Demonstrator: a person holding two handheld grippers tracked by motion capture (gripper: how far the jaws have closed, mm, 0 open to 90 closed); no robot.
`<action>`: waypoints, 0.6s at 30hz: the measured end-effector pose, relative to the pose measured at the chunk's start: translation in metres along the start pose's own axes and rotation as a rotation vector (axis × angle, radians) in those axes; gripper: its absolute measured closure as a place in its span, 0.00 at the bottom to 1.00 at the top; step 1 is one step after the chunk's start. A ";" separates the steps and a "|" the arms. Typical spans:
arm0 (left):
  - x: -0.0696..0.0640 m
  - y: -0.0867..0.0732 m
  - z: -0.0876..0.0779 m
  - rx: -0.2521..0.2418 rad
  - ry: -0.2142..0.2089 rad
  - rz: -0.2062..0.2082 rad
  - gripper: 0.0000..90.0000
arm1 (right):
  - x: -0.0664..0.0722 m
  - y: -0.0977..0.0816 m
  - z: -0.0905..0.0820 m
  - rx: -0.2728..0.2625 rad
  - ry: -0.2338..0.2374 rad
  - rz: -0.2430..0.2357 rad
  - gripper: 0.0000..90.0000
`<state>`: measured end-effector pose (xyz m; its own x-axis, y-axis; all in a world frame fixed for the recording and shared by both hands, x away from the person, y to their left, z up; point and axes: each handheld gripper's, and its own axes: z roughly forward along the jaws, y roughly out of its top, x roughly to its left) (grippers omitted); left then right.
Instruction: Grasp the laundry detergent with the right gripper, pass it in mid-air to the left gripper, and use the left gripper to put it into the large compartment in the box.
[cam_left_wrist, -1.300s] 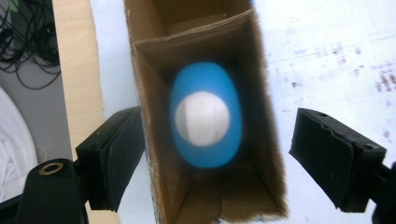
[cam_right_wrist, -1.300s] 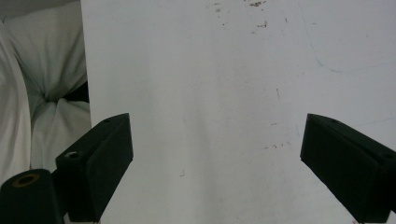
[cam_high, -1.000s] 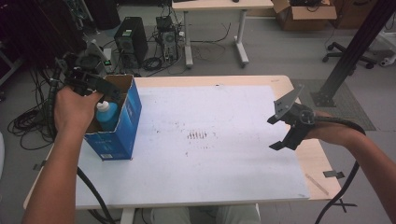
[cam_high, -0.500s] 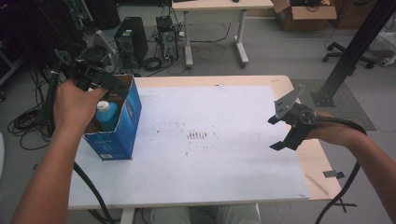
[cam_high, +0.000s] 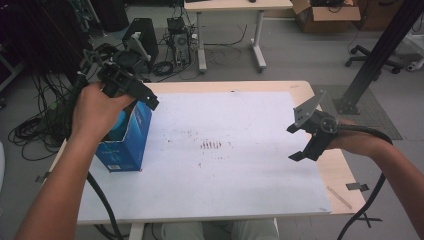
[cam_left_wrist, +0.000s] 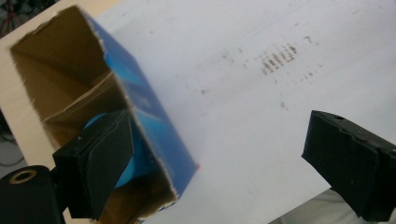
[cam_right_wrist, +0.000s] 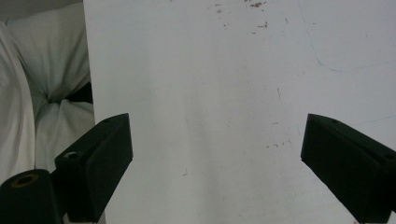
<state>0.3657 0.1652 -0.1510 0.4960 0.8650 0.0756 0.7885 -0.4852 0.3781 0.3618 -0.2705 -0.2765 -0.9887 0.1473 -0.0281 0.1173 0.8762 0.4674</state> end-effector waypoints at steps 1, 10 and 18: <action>-0.004 0.002 0.001 -0.001 -0.005 0.015 0.10 | 0.000 0.000 0.000 -0.001 0.000 0.000 0.10; -0.032 0.021 0.010 0.001 -0.038 0.125 0.10 | 0.001 0.000 0.000 0.005 0.000 0.005 0.10; -0.050 0.032 0.018 0.010 -0.070 0.186 0.10 | 0.001 -0.002 -0.002 0.008 -0.002 0.017 0.10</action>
<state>0.3728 0.1045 -0.1594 0.6572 0.7495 0.0791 0.6843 -0.6374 0.3541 0.3602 -0.2732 -0.2760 -0.9864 0.1628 -0.0224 0.1344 0.8773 0.4607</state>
